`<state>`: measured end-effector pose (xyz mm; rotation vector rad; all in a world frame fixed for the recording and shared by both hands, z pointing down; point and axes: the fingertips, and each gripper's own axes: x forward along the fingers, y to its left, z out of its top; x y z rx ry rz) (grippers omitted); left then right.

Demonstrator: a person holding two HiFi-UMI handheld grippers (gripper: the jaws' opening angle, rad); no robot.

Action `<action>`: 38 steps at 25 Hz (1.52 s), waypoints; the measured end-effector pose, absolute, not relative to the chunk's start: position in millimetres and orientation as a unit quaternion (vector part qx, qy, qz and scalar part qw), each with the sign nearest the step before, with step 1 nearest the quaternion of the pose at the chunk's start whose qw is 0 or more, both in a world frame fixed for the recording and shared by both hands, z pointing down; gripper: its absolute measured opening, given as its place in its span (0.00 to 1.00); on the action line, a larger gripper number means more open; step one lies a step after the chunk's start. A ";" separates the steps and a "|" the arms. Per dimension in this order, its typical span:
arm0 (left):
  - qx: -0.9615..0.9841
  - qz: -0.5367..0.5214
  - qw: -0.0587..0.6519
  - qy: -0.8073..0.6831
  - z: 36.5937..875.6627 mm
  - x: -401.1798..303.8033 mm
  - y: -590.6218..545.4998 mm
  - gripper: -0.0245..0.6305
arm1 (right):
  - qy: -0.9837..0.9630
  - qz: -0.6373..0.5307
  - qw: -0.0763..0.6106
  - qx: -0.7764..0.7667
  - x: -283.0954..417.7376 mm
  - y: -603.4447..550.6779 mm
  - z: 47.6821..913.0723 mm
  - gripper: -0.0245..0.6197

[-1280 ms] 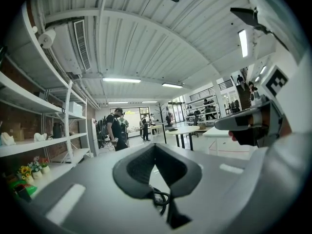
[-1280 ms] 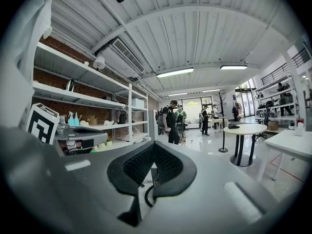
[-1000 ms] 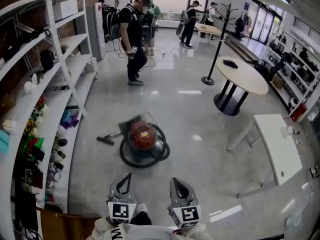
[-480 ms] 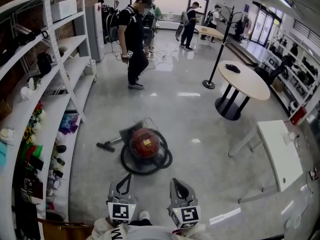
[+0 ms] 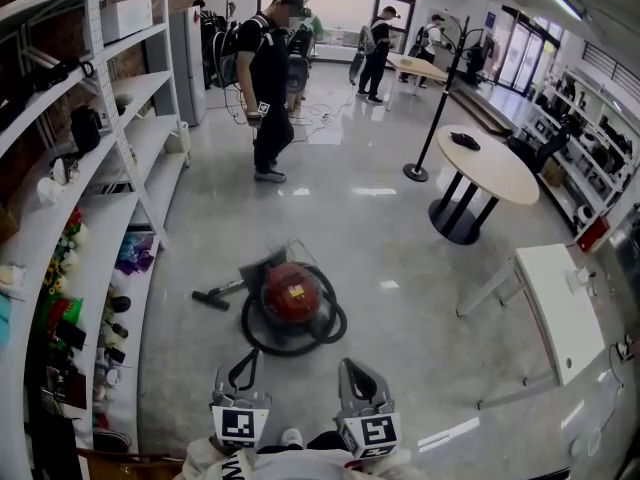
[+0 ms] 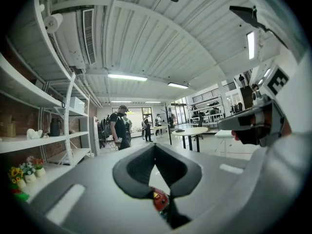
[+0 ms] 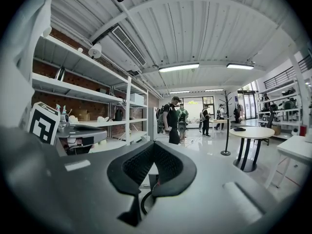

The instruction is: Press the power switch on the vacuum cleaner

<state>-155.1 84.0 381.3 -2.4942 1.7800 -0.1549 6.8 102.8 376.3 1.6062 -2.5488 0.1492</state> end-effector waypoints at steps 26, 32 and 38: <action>-0.800 -0.074 0.034 0.594 390.8 -145.0 5.2 0.04 | -0.854 0.057 0.058 0.514 21.8 5.5 386.5 0.04; -0.796 -0.088 0.028 0.598 391.7 -136.4 -31.1 0.04 | -0.859 0.071 0.062 0.503 28.4 -33.6 389.9 0.04; -0.785 -0.102 0.027 0.610 391.4 -127.8 -65.5 0.04 | -0.865 0.076 0.060 0.492 41.0 -76.3 391.7 0.04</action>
